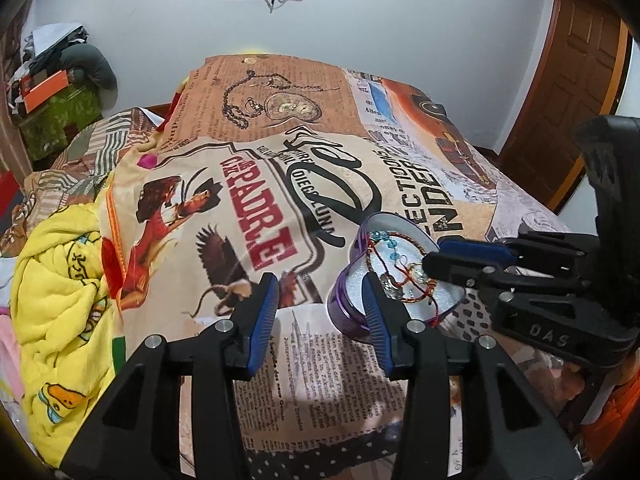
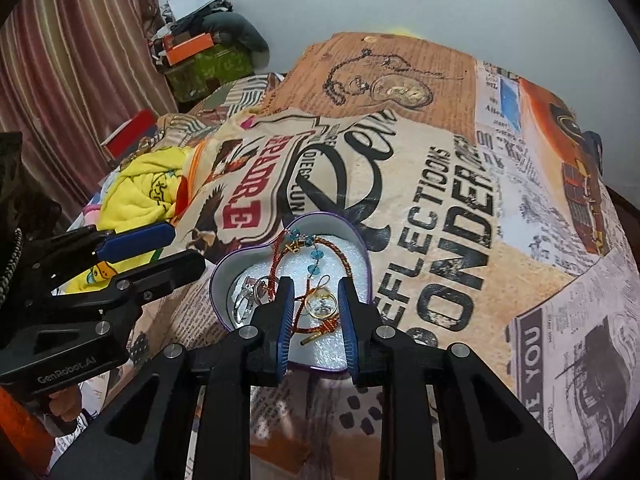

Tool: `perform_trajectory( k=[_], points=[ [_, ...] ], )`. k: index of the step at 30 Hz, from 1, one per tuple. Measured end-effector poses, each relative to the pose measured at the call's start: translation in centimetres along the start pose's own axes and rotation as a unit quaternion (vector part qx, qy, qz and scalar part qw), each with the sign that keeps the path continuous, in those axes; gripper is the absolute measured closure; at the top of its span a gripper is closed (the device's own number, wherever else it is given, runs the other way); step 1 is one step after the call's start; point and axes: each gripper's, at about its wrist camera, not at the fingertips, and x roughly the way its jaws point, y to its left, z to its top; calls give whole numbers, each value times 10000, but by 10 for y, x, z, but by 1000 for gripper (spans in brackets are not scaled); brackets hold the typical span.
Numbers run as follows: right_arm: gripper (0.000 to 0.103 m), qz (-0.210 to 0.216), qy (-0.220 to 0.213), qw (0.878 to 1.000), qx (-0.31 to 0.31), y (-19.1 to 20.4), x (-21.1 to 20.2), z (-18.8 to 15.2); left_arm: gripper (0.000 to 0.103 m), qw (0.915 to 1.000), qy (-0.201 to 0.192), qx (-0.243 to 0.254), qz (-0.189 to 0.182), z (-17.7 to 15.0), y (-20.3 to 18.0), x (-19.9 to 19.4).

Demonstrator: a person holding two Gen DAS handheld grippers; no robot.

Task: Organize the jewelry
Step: 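Open both tools to release the earrings into the tin and withdraw, then move the right tool to the last gold hoop earring and grasp it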

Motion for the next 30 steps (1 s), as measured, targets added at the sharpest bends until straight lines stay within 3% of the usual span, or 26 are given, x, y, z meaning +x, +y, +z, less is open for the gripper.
perform_trajectory(
  k=[16,23,30],
  points=[
    [81,-448,-378,9973,434,-39,-70,-18,57,9994,-144,311,-104,4,-45,-30],
    [68,-565,-430,9959,553,-53,-89,-35,50,9988,-100,460,-110,0,-68,-36],
    [67,-704,-270,9943,761,-77,-89,-54,49,9982,145,523,-262,-10,-91,-23]
  ],
)
